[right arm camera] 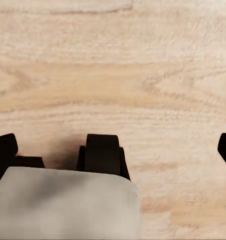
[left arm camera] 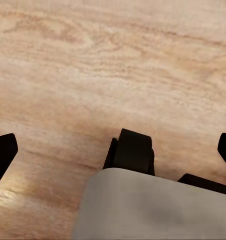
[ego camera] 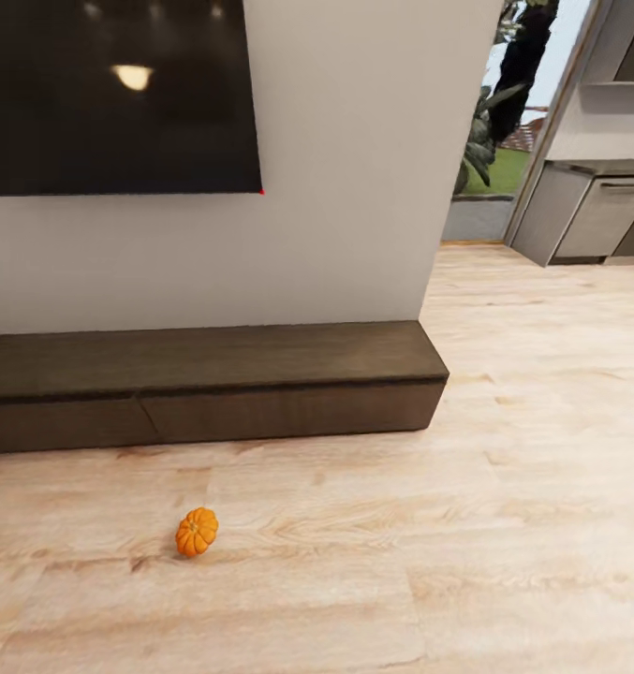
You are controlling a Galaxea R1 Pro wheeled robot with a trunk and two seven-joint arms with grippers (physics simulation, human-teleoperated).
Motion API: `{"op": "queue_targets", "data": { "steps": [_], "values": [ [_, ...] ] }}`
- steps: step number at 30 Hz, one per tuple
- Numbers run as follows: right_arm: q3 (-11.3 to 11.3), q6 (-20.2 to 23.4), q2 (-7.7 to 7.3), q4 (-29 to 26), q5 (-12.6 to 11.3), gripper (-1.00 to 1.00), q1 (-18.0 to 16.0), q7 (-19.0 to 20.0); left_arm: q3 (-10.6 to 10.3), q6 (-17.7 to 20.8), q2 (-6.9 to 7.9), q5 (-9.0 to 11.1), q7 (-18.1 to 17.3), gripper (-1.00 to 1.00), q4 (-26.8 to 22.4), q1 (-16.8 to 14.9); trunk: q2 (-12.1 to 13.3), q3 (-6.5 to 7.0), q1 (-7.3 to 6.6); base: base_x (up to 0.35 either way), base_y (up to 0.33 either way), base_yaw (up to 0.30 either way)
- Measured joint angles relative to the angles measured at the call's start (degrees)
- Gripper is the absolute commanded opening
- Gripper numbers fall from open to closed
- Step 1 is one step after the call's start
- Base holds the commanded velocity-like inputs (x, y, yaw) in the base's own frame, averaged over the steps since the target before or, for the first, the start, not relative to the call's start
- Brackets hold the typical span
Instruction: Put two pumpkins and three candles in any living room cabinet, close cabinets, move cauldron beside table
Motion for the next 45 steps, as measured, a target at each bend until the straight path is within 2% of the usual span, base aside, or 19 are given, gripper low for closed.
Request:
{"op": "queue_targets", "data": {
  "steps": [11, 17, 22, 34, 45],
  "values": [
    [0.00, -0.03, -0.06, 0.00, 0.00, 1.00, 0.00, 0.00, 0.00, 0.00, 0.00, -0.05, -0.01, 1.00, -0.01, 0.00, 0.00, 0.00, 0.00, 0.334, 0.000, 0.281],
    [0.00, -0.14, -0.09, 0.00, -0.06, 1.00, 0.00, 0.06, -0.02, 0.00, 0.00, -0.12, -0.07, 1.00, -0.08, 0.00, 0.00, 0.00, 0.00, 0.335, 0.000, 0.058],
    [0.00, -0.17, -0.13, 0.00, -0.08, 1.00, 0.00, 0.10, -0.06, 0.00, 0.00, -0.16, -0.07, 1.00, -0.08, 0.00, 0.00, 0.01, 0.00, 0.335, 0.000, -0.039],
    [-0.02, -0.18, -0.26, 0.00, -0.17, 1.00, 0.00, 0.18, -0.09, 0.00, -0.01, -0.34, -0.09, 1.00, -0.15, 0.00, 0.00, 0.64, 0.00, 0.335, 0.000, -0.212],
    [0.00, -0.08, -0.25, 0.08, -0.15, 1.00, 0.00, 0.18, -0.09, 0.00, -0.01, -0.34, -0.09, 1.00, -0.17, 0.00, 0.00, 0.70, 0.00, 0.335, 0.000, -0.011]
  ]
}}
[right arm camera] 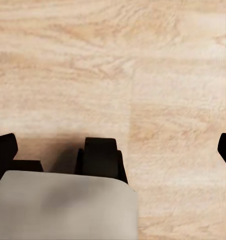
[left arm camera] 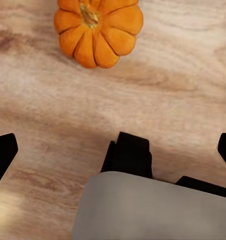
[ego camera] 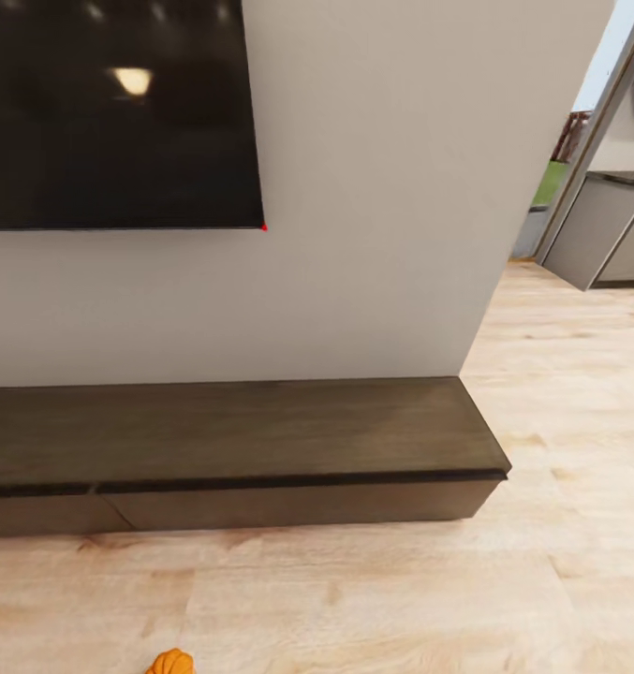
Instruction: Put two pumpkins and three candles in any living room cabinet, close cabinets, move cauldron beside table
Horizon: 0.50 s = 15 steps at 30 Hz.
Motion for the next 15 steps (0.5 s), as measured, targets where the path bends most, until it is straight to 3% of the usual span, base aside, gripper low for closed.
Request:
{"op": "queue_targets", "data": {
  "steps": [15],
  "values": [
    [0.00, 0.00, -0.10, 0.27, 0.09, 1.00, 0.00, 0.00, 0.00, 0.00, -0.05, 0.00, 0.00, 1.00, 0.00, 0.00, 0.00, 0.00, 0.00, 0.321, 0.000, 0.000]
  ]
}}
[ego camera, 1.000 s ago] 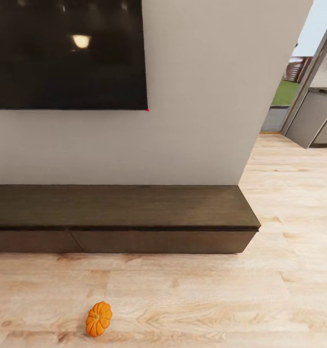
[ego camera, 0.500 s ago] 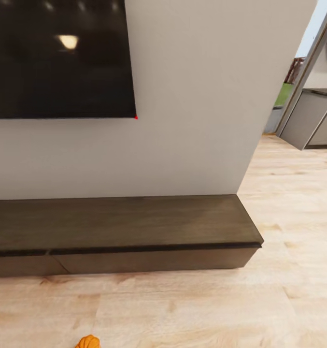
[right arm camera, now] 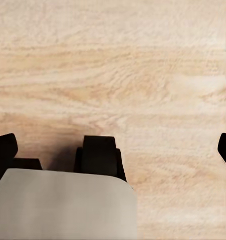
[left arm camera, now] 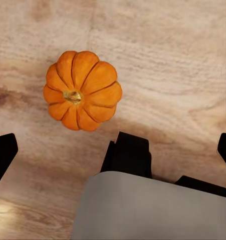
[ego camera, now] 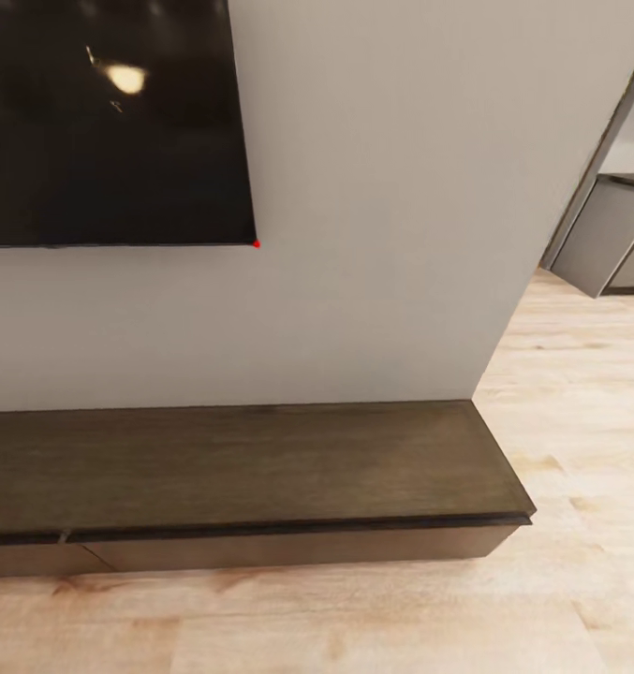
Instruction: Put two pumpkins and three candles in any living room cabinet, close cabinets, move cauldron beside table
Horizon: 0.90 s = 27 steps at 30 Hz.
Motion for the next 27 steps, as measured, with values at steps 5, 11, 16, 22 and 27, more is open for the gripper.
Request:
{"op": "queue_targets", "data": {
  "steps": [5, 11, 16, 22, 27],
  "values": [
    [-0.02, -0.10, 0.00, -0.08, -0.11, 1.00, 0.01, -0.07, 0.00, 0.00, -0.42, 0.12, 0.08, 1.00, -0.13, 0.00, 0.00, 0.00, 0.00, 0.051, 0.000, 0.000],
    [0.00, -0.10, 0.08, -0.09, -0.12, 1.00, 0.01, -0.09, 0.00, 0.00, -0.64, 0.00, 0.09, 1.00, -0.34, 0.00, 0.00, 0.00, 0.00, 0.002, 0.000, 0.000],
    [0.00, -0.10, 0.09, -0.09, -0.12, 1.00, 0.04, -0.09, -0.06, 0.00, -0.64, 0.00, 0.09, 1.00, -0.35, 0.00, 0.00, 0.00, 0.00, 0.000, 0.000, 0.000],
    [0.00, -0.10, 0.09, -0.09, -0.12, 1.00, 0.01, -0.09, -0.06, 0.00, -0.64, -0.02, 0.09, 1.00, -0.35, 0.00, 0.00, 0.00, 0.00, 0.003, -0.008, 0.000],
    [0.00, -0.10, 0.09, -0.09, -0.12, 1.00, 0.02, -0.09, -0.08, 0.00, -0.60, -0.08, 0.09, 1.00, -0.35, 0.00, 0.00, 0.00, 0.00, 0.150, -0.166, 0.000]
  ]
}}
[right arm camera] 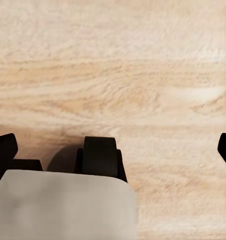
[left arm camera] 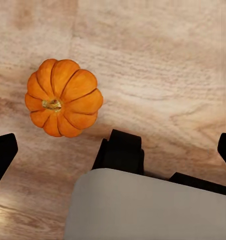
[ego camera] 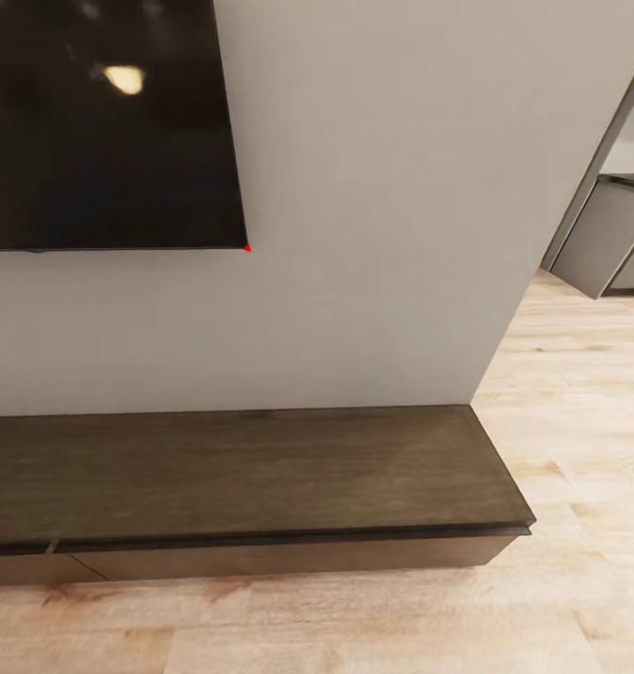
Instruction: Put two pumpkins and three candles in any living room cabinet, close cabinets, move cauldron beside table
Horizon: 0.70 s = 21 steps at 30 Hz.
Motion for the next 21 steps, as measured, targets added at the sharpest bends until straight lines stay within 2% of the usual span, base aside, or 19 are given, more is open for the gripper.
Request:
{"op": "queue_targets", "data": {
  "steps": [8, 14, 21],
  "values": [
    [0.00, 0.00, 0.00, 0.00, 0.00, 1.00, 0.02, 0.00, -0.01, 0.00, 0.04, 0.00, 0.00, 1.00, 0.02, 0.00, 0.00, -0.01, 0.00, 0.224, -0.230, 0.014],
    [0.00, -0.08, 0.00, 0.00, 0.01, 1.00, 0.01, 0.00, 0.00, 0.00, 0.08, 0.04, 0.00, 1.00, 0.07, -0.01, 0.00, -0.30, 0.00, 0.187, -0.199, 0.179],
    [0.00, -0.09, 0.00, 0.02, 0.07, 1.00, 0.05, 0.00, -0.01, 0.00, 0.13, 0.08, 0.00, 1.00, 0.12, 0.00, 0.00, -0.74, 0.00, 0.019, -0.027, 0.212]
  ]
}}
